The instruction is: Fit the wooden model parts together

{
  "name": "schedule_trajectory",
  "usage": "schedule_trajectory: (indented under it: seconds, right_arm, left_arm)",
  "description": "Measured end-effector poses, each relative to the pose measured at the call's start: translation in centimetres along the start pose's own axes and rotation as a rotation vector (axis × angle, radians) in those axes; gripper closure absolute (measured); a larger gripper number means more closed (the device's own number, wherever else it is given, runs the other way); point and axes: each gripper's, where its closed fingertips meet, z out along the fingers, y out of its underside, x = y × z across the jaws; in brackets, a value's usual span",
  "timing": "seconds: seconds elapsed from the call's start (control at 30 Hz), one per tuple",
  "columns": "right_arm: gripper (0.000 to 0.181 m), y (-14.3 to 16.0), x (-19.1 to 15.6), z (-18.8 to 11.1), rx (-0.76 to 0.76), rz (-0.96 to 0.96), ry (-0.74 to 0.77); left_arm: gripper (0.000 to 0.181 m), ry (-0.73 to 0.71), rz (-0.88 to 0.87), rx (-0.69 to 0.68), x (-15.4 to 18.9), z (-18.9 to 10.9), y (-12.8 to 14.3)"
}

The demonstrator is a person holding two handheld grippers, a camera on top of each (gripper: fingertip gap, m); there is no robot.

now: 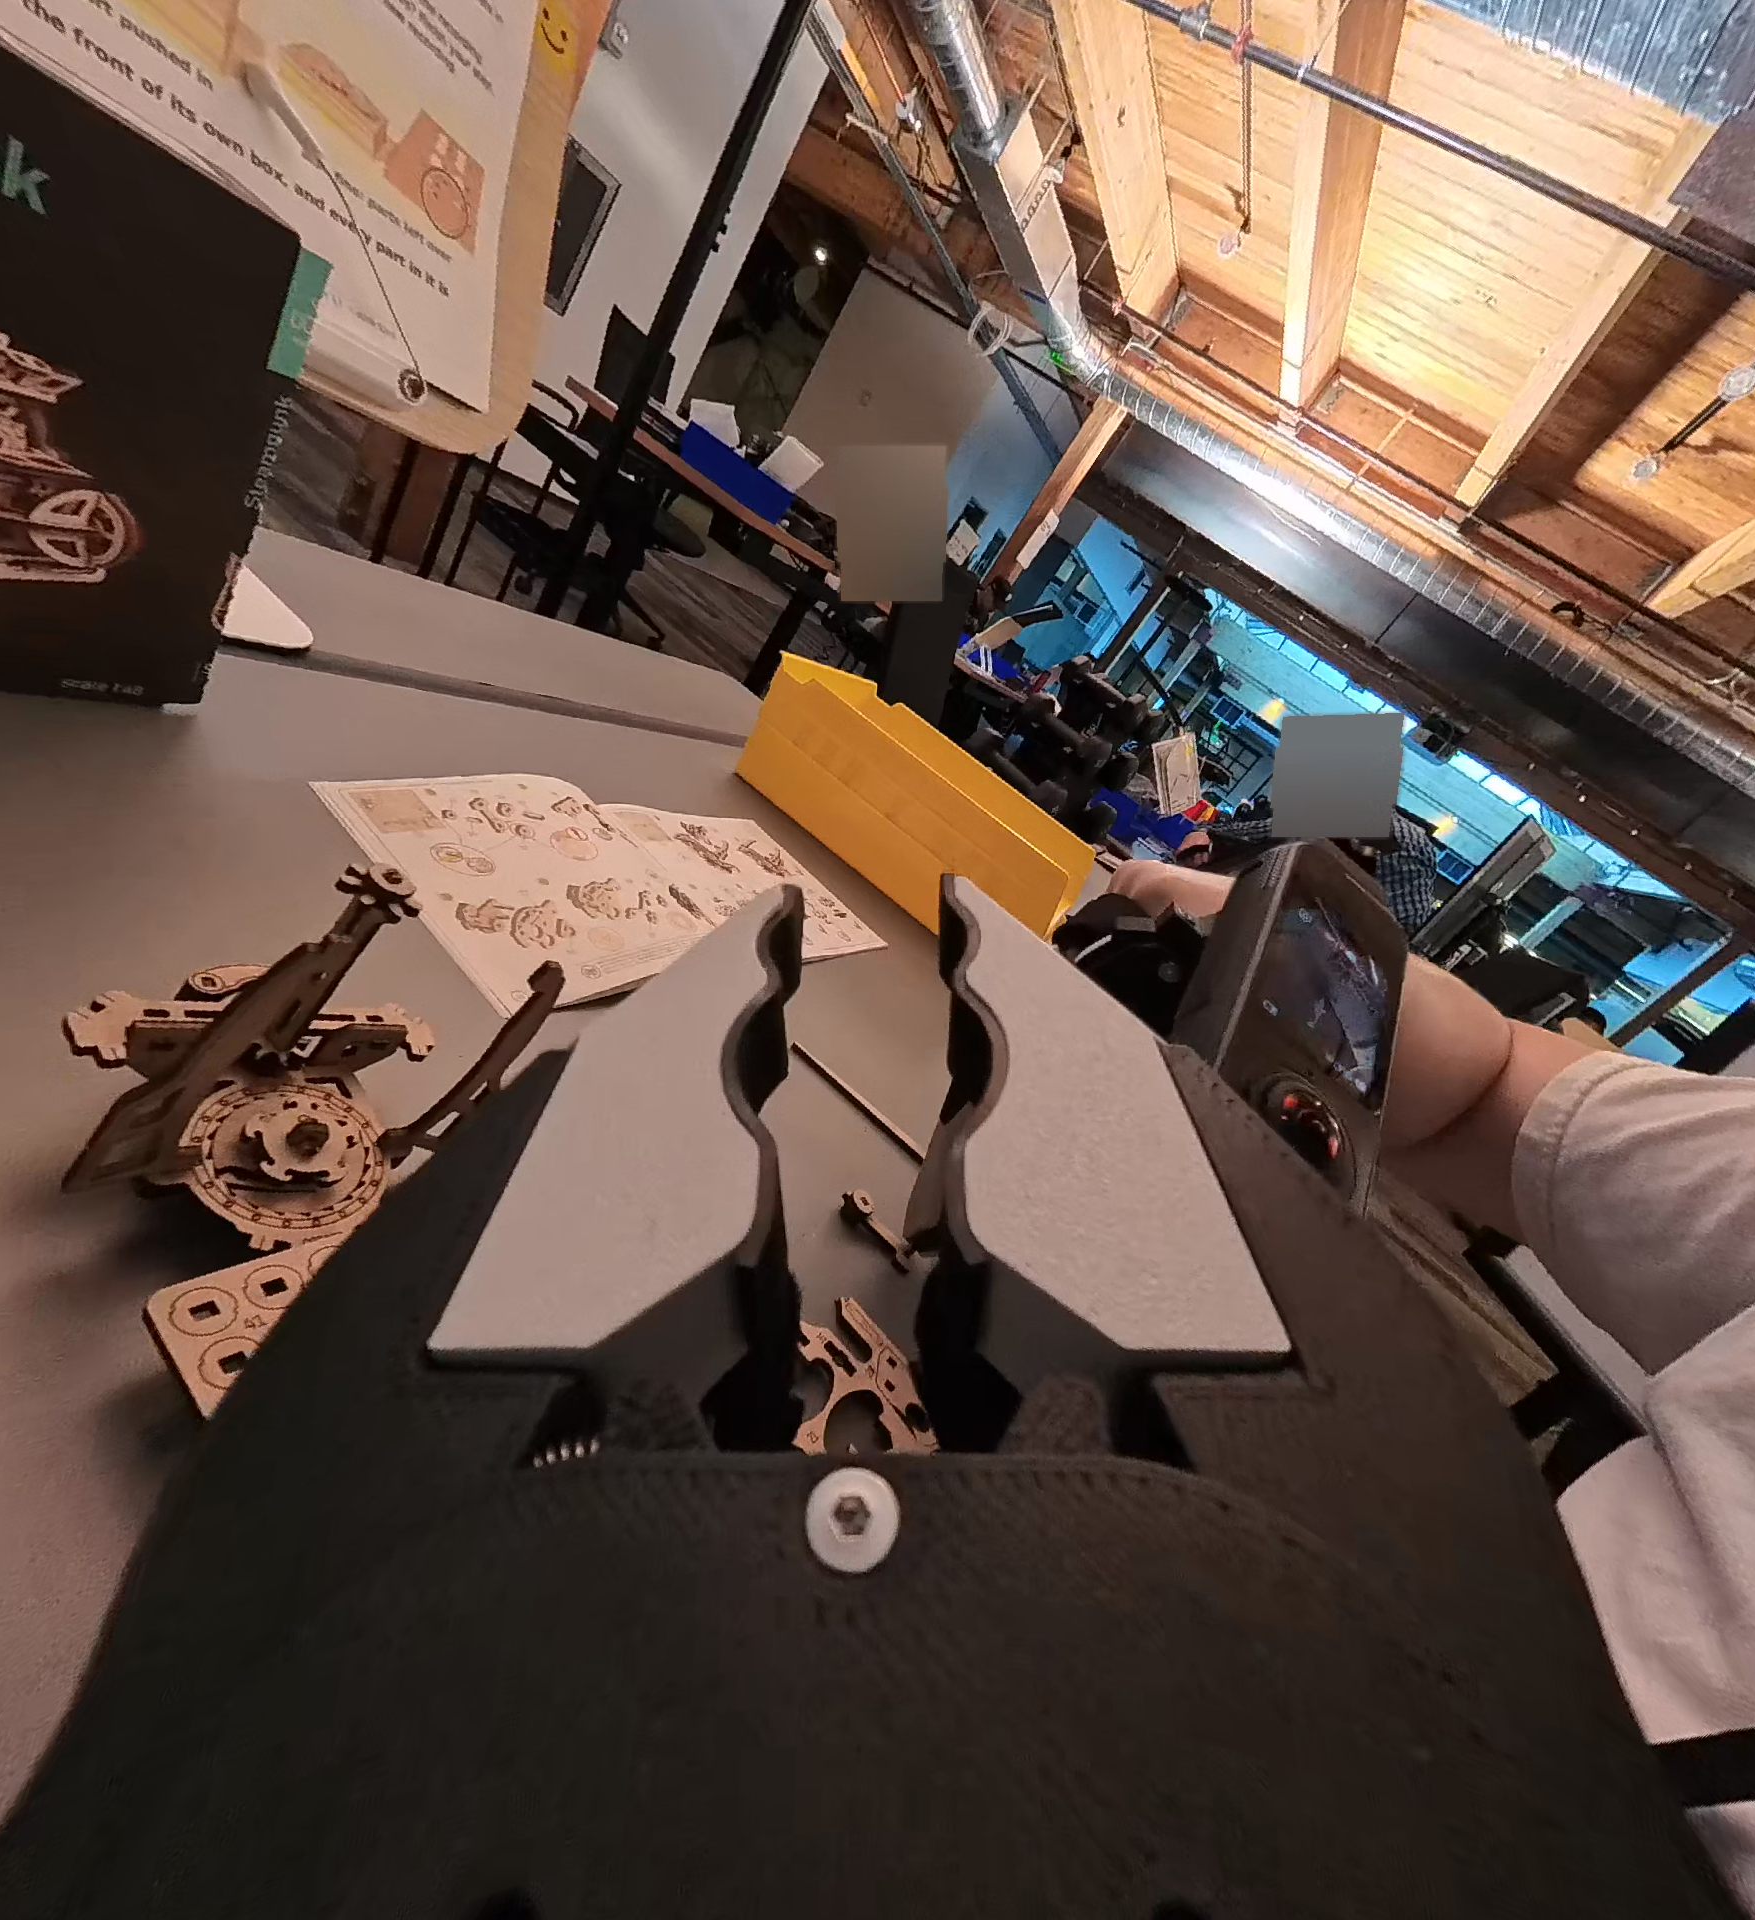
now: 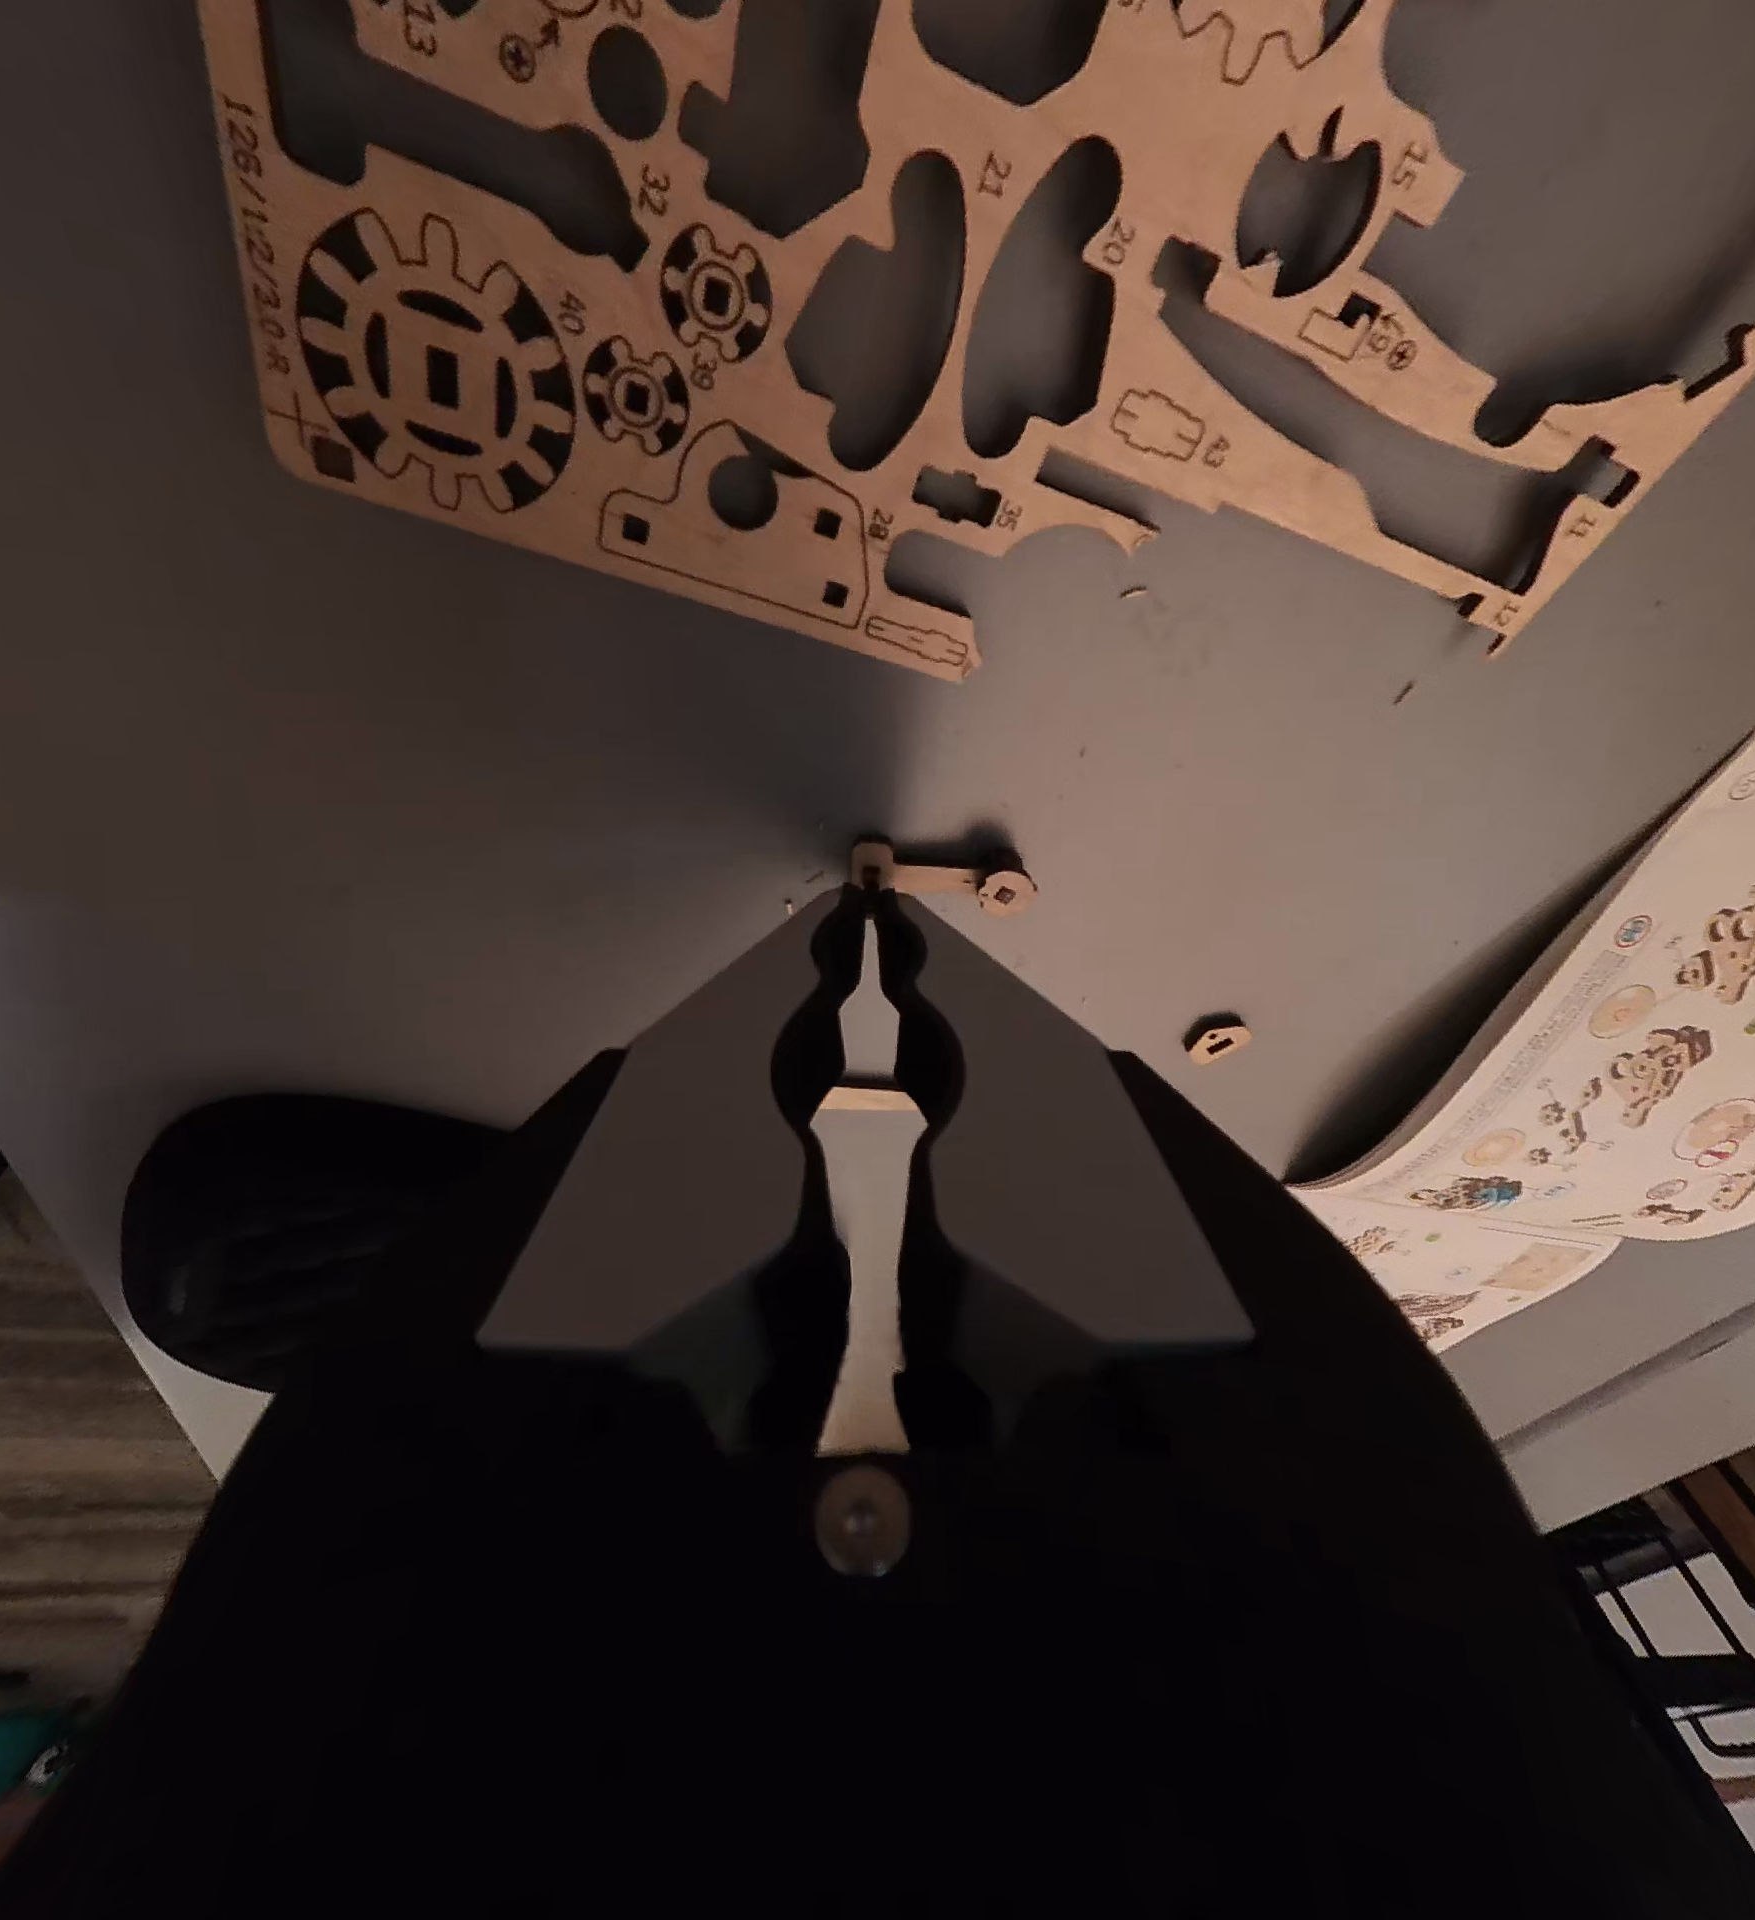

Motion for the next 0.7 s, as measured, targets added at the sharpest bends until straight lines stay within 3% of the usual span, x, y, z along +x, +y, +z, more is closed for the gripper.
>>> schedule_trajectory:
  seconds: [0.03, 0.2, 0.3, 0.43, 0.7]
  right_arm:
    - [0.181, -0.1, 0.2, 0.0, 0.015, 0.004, 0.010]
    - [0.165, -0.3, 0.9, -0.8, 0.131, 0.033, 0.056]
    - [0.165, -0.8, 1.0, -1.7, 0.254, 0.039, 0.041]
    - [0.170, -1.3, 0.3, -1.8, 0.426, -0.117, 0.035]
    - [0.173, -0.9, 0.7, -1.3, 0.572, -0.052, -0.055]
  left_arm:
    - [0.157, 0.000, -0.001, -0.002, 0.0, 0.0, 0.0]
    - [0.157, 0.015, -0.020, 0.003, 0.0, 0.0, 0.0]
    - [0.157, 0.022, -0.023, -0.001, 0.1, 0.1, 0.0]
    - [0.157, 0.027, -0.019, 0.000, 0.3, 0.1, 0.0]
    - [0.158, 0.027, -0.021, -0.013, 0.2, 0.3, 0.3]
